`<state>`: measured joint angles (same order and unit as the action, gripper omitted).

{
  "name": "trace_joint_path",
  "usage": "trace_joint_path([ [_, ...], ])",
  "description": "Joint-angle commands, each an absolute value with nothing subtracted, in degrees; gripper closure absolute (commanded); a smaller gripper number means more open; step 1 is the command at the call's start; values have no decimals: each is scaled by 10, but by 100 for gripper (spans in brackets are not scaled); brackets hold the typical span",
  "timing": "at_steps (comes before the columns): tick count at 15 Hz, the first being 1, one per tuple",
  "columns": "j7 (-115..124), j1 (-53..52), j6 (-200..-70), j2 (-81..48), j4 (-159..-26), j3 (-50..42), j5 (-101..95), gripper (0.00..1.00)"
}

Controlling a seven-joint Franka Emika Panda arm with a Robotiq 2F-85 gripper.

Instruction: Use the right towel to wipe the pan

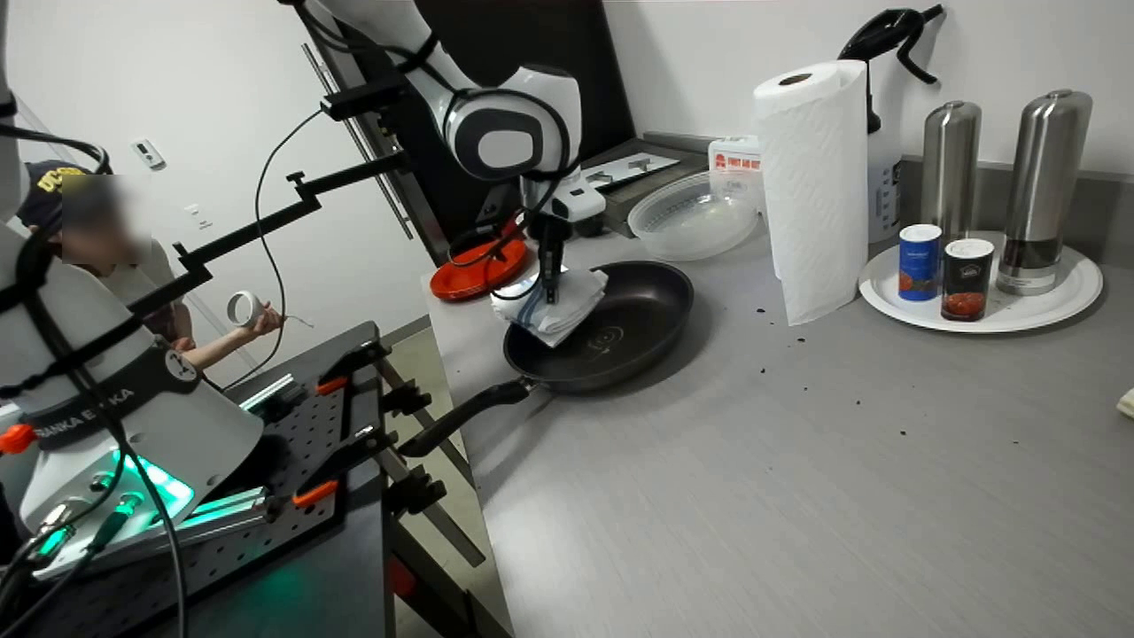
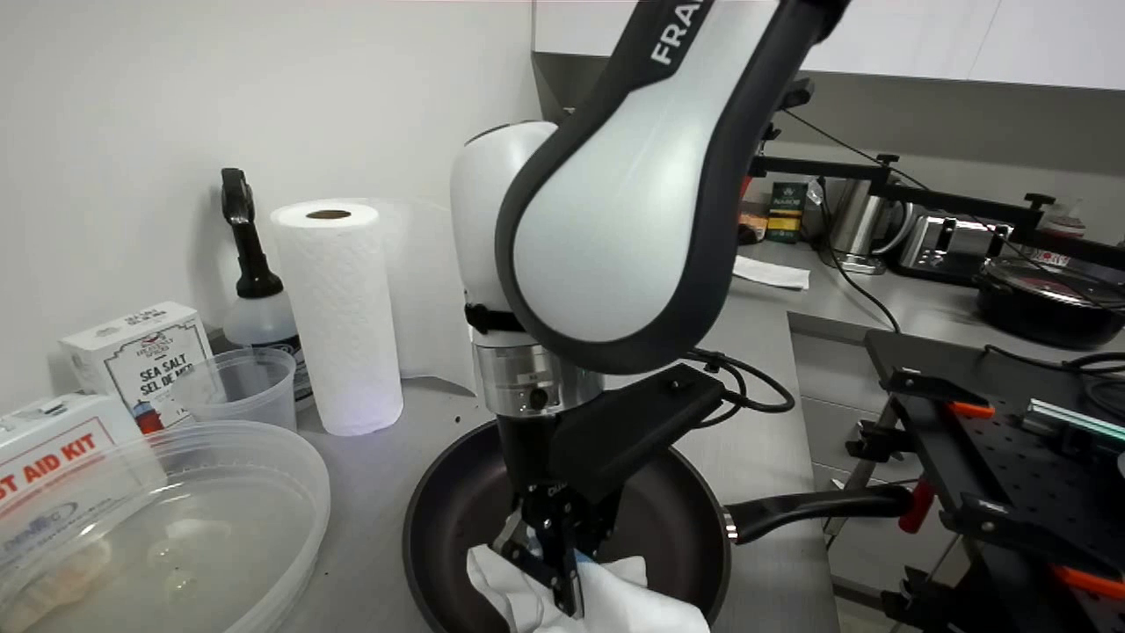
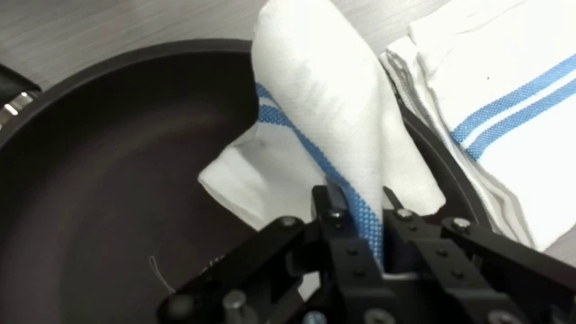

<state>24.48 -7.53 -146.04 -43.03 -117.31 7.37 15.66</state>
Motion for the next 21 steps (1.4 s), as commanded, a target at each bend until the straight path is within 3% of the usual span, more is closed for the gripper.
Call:
trace_joint_path([
  [1,211,-49,-1412,-415,-1164,95,199,96],
  [11,131,-2,-1276,-354,-1132,101,271,96],
  [21,134,-26,-1378,-278,-1171,-82,-50,96],
])
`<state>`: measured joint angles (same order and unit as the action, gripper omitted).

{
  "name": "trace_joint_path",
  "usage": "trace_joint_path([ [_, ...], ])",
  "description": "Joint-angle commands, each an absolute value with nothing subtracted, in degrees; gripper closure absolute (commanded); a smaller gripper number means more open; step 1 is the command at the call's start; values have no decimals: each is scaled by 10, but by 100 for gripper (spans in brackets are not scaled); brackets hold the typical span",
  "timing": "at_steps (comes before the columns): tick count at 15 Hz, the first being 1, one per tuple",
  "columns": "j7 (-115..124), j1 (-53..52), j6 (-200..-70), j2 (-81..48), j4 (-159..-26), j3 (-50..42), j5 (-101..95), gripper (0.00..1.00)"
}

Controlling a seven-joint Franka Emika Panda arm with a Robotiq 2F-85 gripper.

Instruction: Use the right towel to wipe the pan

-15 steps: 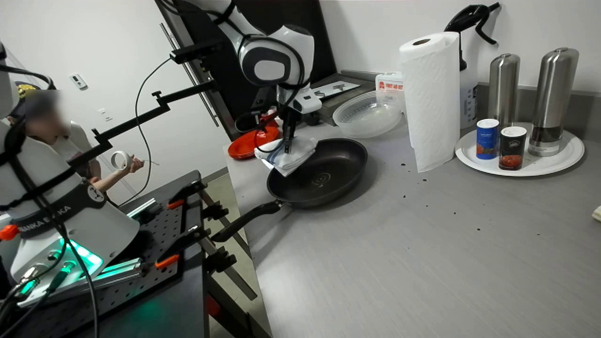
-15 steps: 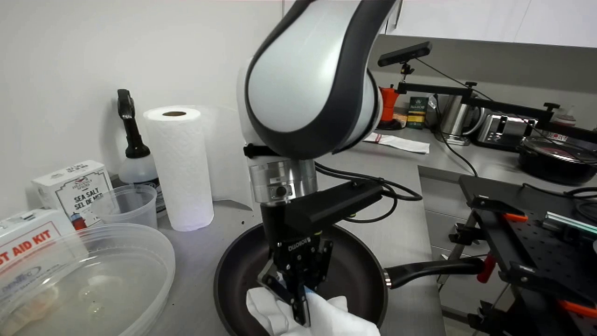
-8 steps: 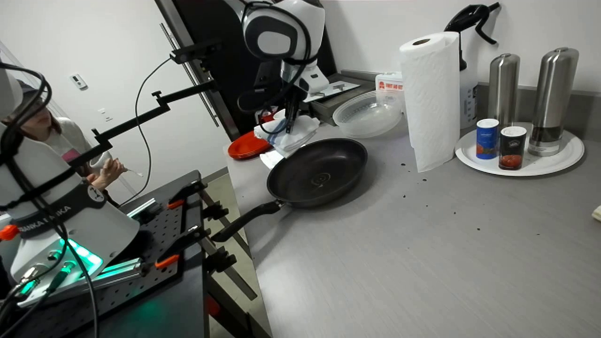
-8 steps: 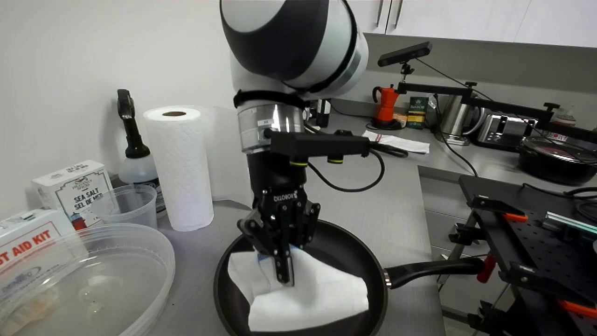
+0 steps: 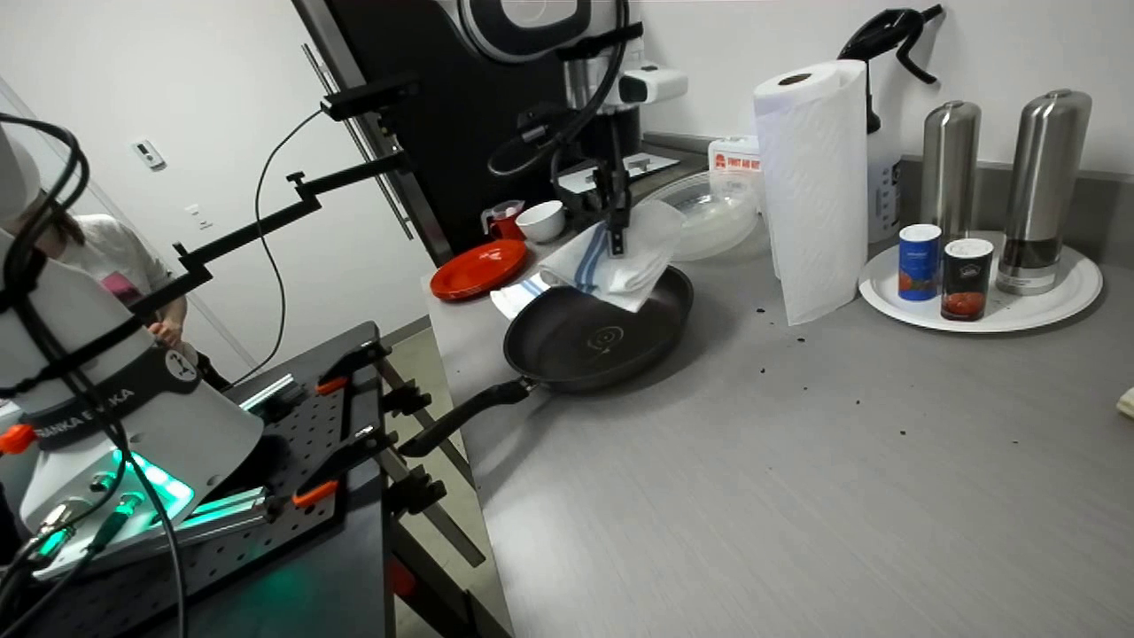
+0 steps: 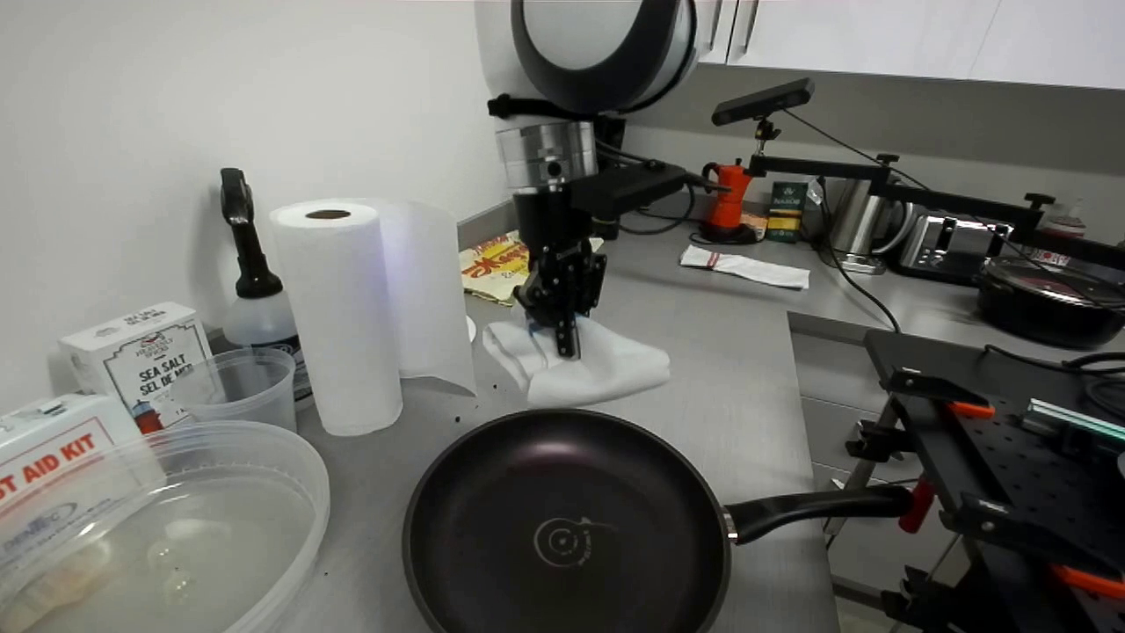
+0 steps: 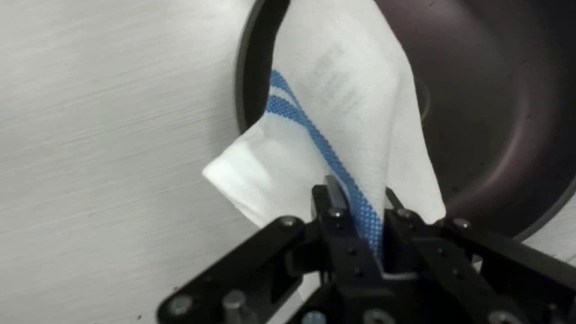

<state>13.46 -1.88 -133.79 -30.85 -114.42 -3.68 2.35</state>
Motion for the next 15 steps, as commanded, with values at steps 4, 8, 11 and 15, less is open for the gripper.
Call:
trace_joint_path([
  [4,131,10,-1449,-276,-1172,-121,-86,96],
  [8,124,64,-1485,-291,-1169,-117,-34,96],
  [11,117,94,-1486,-311,-1162,-110,0,96],
  [15,97,126,-1478,-343,-1148,-90,53,96],
])
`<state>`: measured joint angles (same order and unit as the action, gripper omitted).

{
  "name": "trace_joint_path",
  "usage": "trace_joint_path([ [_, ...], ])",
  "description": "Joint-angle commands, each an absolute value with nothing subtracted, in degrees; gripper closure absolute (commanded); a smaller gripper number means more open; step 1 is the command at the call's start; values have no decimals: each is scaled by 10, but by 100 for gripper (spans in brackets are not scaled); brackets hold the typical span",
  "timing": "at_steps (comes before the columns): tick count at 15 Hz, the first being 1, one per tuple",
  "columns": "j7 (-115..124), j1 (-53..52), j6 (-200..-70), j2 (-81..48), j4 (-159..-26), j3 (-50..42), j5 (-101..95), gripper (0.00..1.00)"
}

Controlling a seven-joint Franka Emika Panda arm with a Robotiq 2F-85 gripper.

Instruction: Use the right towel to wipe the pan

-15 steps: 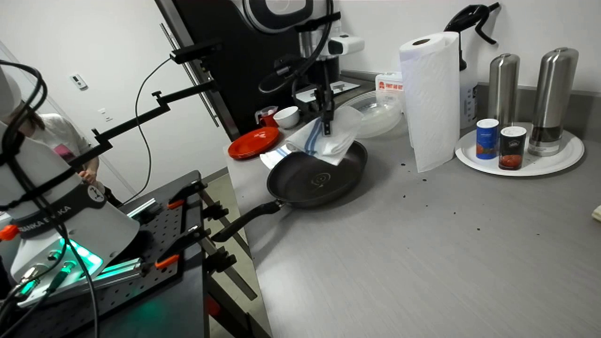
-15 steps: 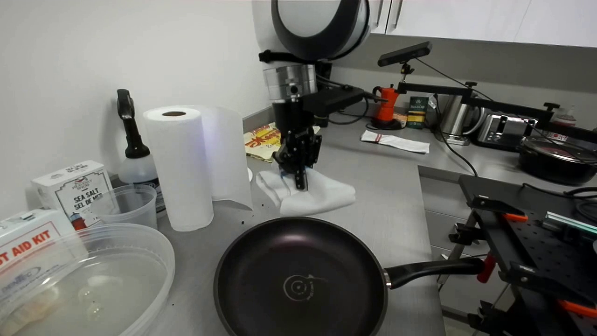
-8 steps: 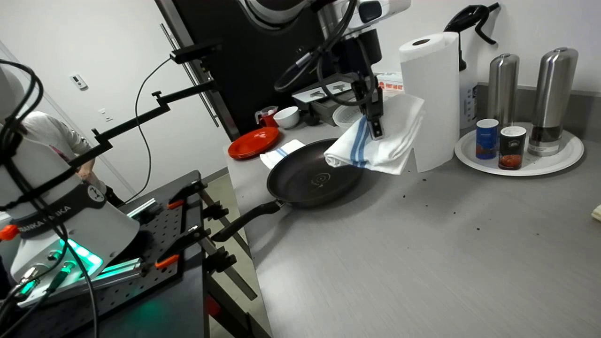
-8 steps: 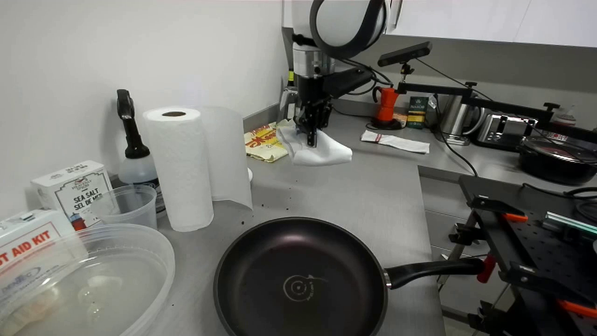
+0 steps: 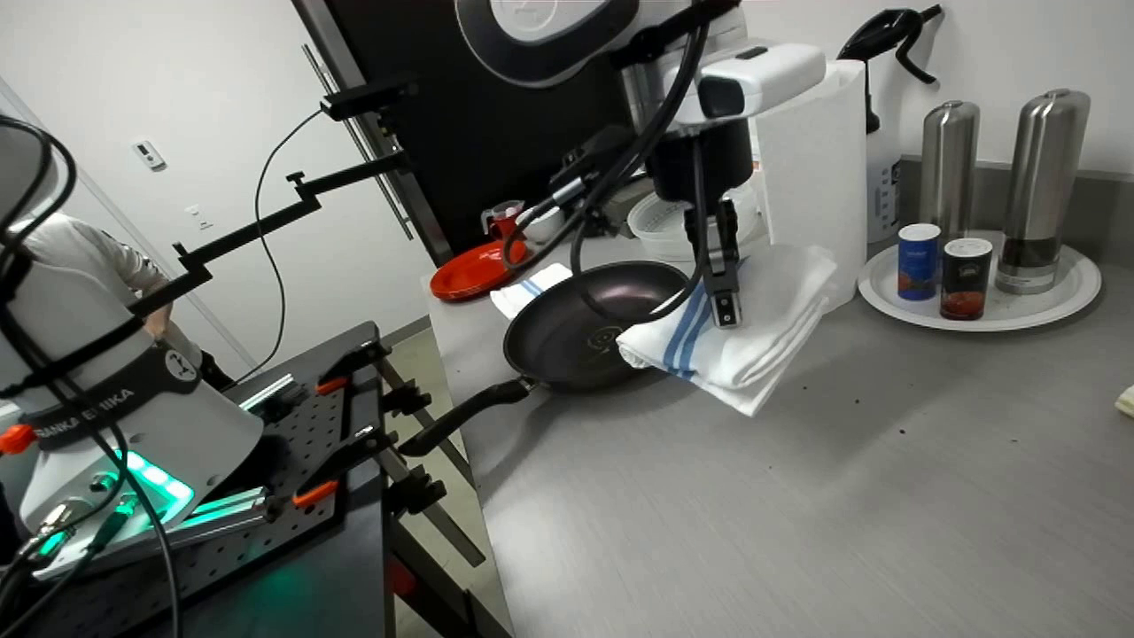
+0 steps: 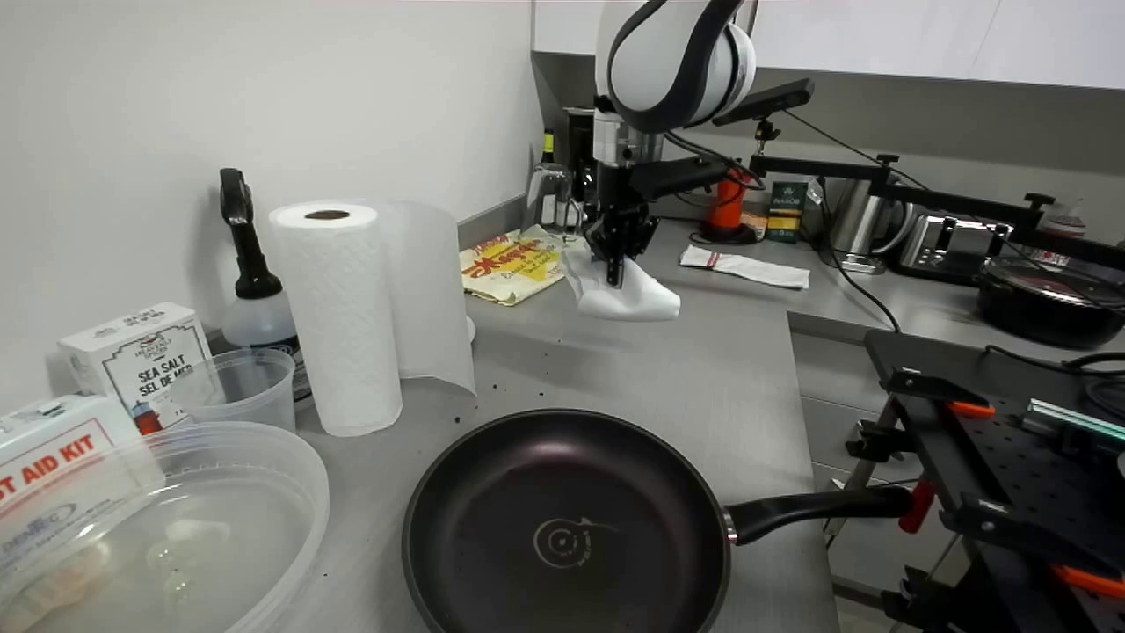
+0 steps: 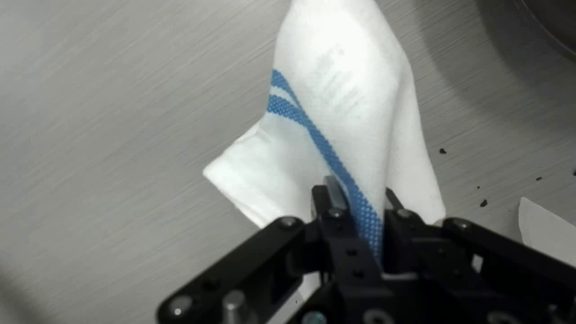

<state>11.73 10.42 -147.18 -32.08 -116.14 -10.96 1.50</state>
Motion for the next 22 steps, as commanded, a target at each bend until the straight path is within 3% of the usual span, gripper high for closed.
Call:
trace_joint_path([
  [1,94,132,-1475,-353,-1144,-85,65,96],
  [22,110,154,-1472,-511,-1036,-77,114,96],
])
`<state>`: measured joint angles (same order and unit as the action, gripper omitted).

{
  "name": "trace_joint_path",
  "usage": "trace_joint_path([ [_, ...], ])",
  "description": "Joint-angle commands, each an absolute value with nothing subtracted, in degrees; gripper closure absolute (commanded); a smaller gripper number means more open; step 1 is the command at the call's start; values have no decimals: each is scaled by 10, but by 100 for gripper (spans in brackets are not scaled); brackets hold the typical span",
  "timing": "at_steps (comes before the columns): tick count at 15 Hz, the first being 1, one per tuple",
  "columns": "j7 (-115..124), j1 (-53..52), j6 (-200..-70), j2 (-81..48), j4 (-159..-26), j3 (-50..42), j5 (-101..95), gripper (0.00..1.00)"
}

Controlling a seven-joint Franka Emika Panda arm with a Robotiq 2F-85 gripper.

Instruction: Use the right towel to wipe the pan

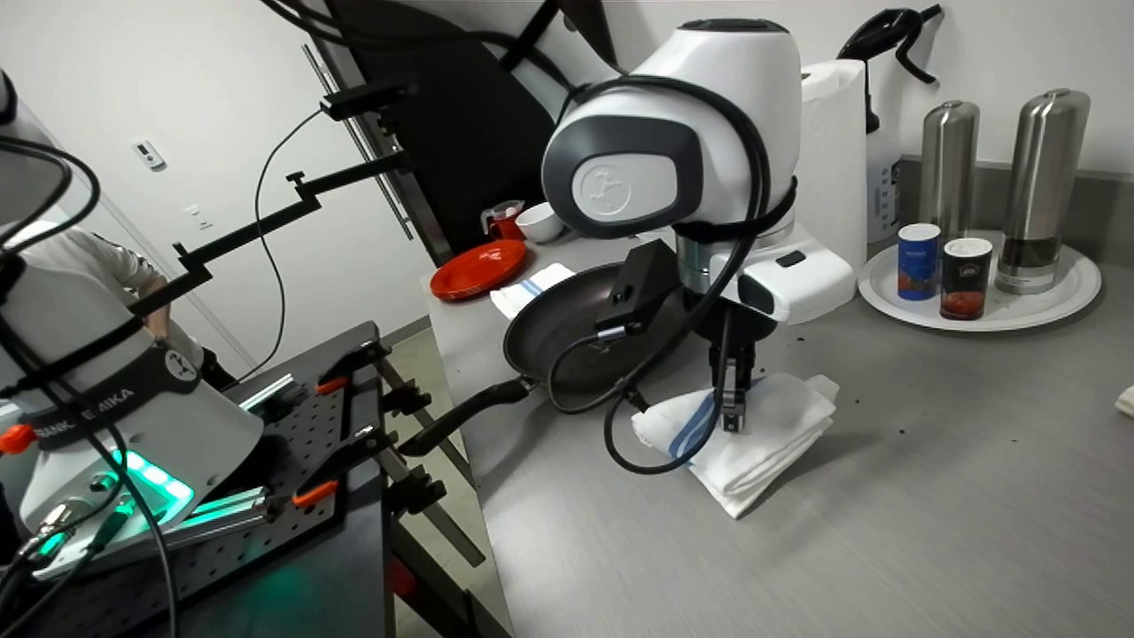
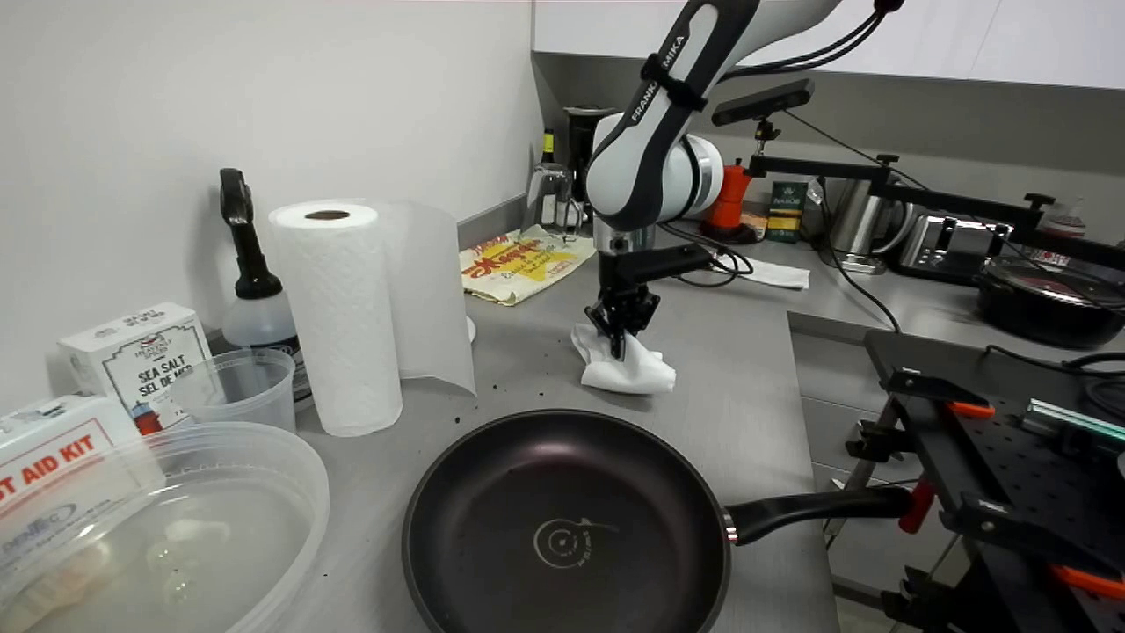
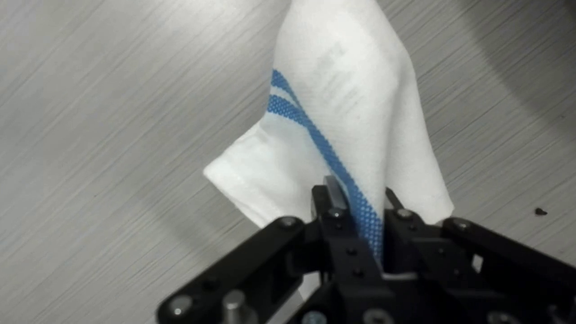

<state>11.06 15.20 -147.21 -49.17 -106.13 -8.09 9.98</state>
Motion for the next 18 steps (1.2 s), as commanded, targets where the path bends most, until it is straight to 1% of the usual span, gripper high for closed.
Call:
trace_joint_path([
  [1,111,153,-1467,-513,-1033,-78,113,96],
  [2,109,153,-1465,-514,-1032,-78,111,60],
  [3,106,153,-1463,-513,-1032,-78,110,58],
  [4,104,152,-1462,-510,-1033,-78,108,53],
  [6,100,154,-1453,-505,-1034,-77,107,38],
  [7,96,150,-1423,-495,-1036,-81,98,32],
  [8,80,153,-1410,-479,-1047,-77,93,23],
  [11,7,158,-1370,-419,-1086,-69,73,3],
  [12,-18,159,-1351,-398,-1096,-67,67,0],
  [15,-55,143,-1311,-320,-1139,-81,34,0],
  [18,-41,117,-1286,-238,-1196,-100,-26,0],
])
